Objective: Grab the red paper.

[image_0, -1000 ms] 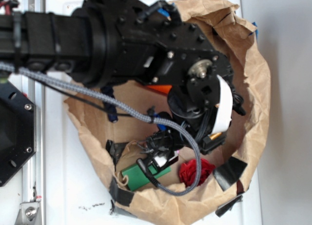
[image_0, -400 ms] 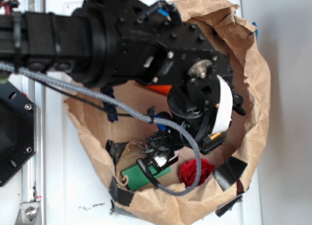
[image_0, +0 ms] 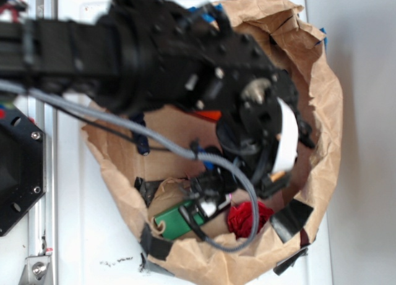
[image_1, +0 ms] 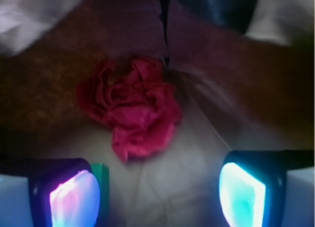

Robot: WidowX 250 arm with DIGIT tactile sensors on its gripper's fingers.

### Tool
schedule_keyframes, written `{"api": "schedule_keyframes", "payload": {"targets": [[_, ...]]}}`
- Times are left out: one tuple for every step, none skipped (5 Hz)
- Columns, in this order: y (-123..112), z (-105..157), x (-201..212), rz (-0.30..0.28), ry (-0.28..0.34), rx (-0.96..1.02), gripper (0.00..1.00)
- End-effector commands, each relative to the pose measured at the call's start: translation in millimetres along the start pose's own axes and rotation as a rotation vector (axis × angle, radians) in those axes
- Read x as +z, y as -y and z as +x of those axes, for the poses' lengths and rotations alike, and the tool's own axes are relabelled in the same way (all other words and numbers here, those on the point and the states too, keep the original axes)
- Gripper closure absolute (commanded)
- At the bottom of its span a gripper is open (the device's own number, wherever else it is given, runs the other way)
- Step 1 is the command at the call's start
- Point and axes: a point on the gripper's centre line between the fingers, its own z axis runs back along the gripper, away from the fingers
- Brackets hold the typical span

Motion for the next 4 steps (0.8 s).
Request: {"api": "schedule_keyframes", "payload": {"targets": [[40,18,-26,-0.009,-0.02,-0.125,0.0],[42,21,-38,0.058,-0.026,-0.147,0.0],[32,25,-39,0.129,0.006,-0.119,0.0],[39,26,-41,0.138,0.022,-0.084,1.0]]}}
